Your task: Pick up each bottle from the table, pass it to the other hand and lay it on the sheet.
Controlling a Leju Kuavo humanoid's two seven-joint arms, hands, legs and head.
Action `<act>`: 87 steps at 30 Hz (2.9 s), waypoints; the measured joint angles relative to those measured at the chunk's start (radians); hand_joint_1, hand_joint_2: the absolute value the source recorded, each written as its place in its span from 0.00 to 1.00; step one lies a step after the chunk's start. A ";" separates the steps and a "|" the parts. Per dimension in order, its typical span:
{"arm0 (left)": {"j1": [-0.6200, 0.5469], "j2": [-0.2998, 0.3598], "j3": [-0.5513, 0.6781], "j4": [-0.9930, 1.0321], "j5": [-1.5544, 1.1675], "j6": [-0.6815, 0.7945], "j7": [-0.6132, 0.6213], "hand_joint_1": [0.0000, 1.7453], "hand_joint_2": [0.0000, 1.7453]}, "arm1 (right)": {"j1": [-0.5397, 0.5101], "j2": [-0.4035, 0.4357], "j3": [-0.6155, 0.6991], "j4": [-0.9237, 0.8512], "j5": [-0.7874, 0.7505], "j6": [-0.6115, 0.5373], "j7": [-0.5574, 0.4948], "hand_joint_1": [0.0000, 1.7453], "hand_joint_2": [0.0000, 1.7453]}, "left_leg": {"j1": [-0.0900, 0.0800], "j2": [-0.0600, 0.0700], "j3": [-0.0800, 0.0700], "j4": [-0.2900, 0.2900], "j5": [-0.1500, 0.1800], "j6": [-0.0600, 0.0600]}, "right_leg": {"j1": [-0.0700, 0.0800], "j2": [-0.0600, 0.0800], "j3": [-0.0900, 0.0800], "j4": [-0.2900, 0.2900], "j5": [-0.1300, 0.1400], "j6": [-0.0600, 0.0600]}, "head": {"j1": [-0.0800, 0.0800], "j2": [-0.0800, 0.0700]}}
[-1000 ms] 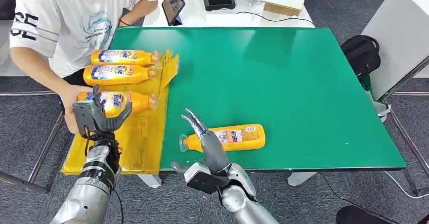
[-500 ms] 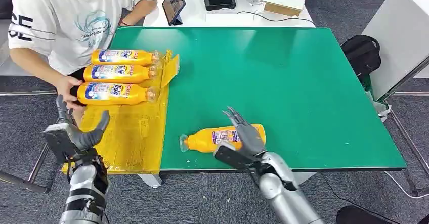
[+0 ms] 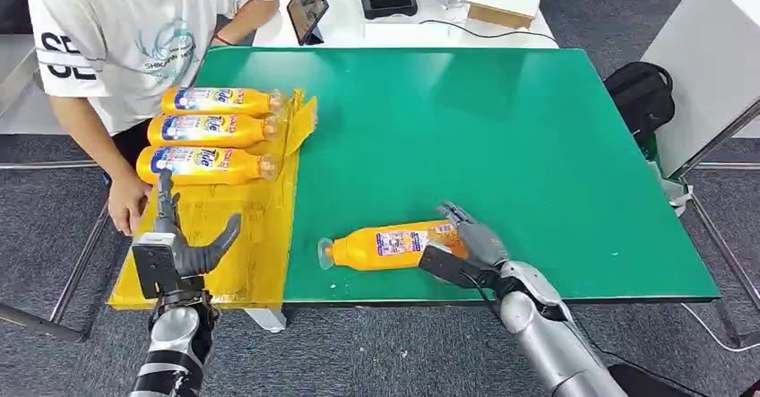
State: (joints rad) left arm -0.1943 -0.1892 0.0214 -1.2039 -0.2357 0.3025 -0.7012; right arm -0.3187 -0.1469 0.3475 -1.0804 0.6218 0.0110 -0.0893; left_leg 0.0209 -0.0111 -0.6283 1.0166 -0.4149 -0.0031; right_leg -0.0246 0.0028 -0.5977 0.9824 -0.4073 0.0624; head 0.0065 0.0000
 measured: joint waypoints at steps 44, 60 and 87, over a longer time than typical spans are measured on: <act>-0.075 -0.010 -0.080 0.177 0.039 -0.145 0.030 0.00 1.00 | -0.388 -0.045 0.343 0.298 -0.184 0.275 -0.216 0.00 1.00 | 0.000 0.000 0.000 0.000 0.001 0.000 | 0.000 0.000 0.000 0.000 0.000 0.000 | 0.000 0.000; -0.107 -0.016 -0.111 0.229 0.038 -0.127 0.037 0.00 1.00 | -0.375 -0.011 0.431 0.358 -0.226 0.226 -0.218 0.00 1.00 | 0.000 0.000 0.000 0.000 0.001 0.000 | 0.000 0.000 0.000 0.000 0.000 0.000 | 0.000 0.000; -0.139 -0.024 -0.126 0.286 0.049 -0.124 0.045 0.00 1.00 | -0.397 0.072 0.495 0.481 -0.169 0.185 -0.186 0.77 1.00 | 0.000 0.001 0.008 0.000 0.001 0.000 | 0.000 0.001 0.007 0.000 0.000 0.000 | 0.000 0.000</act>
State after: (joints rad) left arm -0.3334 -0.2132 -0.1041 -0.9174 -0.1865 0.1781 -0.6561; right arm -0.7162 -0.0751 0.8423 -0.5993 0.4532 0.1965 -0.2754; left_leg 0.0211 -0.0101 -0.6199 1.0170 -0.4143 -0.0030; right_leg -0.0244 0.0035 -0.5907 0.9823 -0.4069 0.0623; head 0.0061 0.0000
